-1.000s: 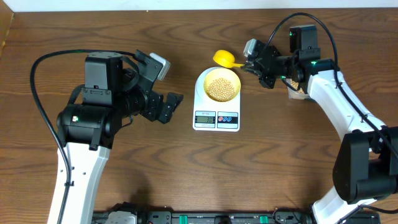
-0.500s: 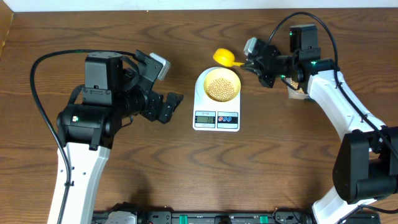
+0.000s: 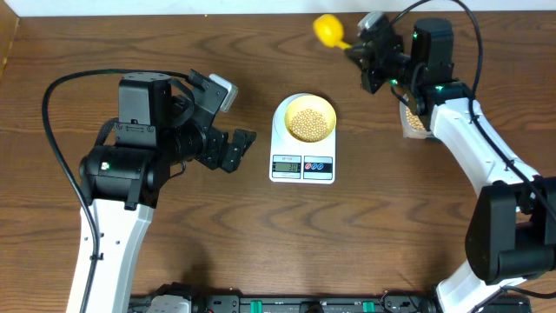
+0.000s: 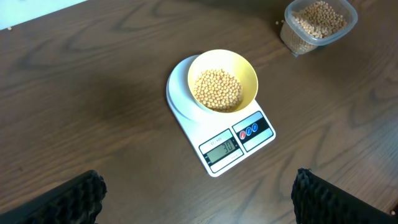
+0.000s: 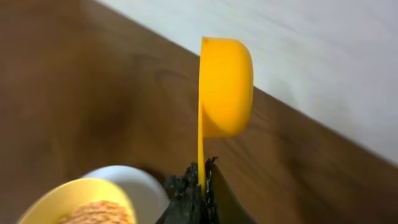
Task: Scoop item into bowl and weigh 50g on scale
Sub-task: 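Move the empty scoop with the right gripper back to the bean tub, then lower the scoop with the right gripper into the soybeans again, then push the yellow scoop through the soybeans with the right gripper, then lift the filled scoop with the right gripper toward the yellow bowl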
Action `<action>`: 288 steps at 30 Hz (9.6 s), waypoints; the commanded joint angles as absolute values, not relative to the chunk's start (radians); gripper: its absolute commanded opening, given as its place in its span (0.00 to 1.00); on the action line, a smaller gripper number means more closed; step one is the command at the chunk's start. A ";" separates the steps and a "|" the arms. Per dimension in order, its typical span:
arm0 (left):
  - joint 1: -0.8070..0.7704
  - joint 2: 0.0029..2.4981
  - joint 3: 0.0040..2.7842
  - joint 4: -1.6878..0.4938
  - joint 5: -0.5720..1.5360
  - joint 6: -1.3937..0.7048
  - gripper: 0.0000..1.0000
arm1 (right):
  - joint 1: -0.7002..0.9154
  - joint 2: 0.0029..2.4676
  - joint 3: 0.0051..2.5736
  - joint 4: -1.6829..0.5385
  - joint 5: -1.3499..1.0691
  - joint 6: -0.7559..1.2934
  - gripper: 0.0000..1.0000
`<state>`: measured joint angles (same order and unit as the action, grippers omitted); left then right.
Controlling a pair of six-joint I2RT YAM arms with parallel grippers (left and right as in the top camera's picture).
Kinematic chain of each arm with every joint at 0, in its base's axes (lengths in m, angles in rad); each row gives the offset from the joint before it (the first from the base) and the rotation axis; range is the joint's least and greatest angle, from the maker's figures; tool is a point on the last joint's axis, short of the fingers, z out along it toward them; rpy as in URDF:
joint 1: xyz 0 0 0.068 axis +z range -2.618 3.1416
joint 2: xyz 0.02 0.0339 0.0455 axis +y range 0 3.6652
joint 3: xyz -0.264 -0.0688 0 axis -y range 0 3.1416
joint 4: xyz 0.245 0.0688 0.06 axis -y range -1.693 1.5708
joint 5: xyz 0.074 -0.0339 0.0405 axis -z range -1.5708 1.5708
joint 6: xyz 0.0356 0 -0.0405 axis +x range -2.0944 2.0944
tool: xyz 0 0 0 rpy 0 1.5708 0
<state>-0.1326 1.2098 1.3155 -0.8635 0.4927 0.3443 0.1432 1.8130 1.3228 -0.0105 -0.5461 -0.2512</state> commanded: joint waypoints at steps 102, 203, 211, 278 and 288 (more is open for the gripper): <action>-0.128 1.208 1.313 -0.864 0.505 0.343 0.97 | -0.160 1.670 1.228 -0.825 -0.300 -0.110 0.01; -0.128 1.208 1.313 -0.864 0.505 0.343 0.98 | -0.323 1.701 1.150 -0.748 -0.617 -0.169 0.01; -0.128 1.208 1.313 -0.864 0.505 0.343 0.98 | -0.374 1.701 1.150 -0.748 -0.678 -0.169 0.01; -0.128 1.208 1.313 -0.864 0.505 0.343 0.98 | -0.067 1.701 1.150 -0.380 -1.076 0.174 0.01; -0.128 1.208 1.313 -0.864 0.505 0.343 0.97 | 0.062 1.701 1.150 -0.314 -1.029 0.187 0.01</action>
<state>-0.1326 1.2098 1.3155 -0.8639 0.4927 0.3443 0.0277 1.6951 1.1542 -0.3180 -1.0420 0.1764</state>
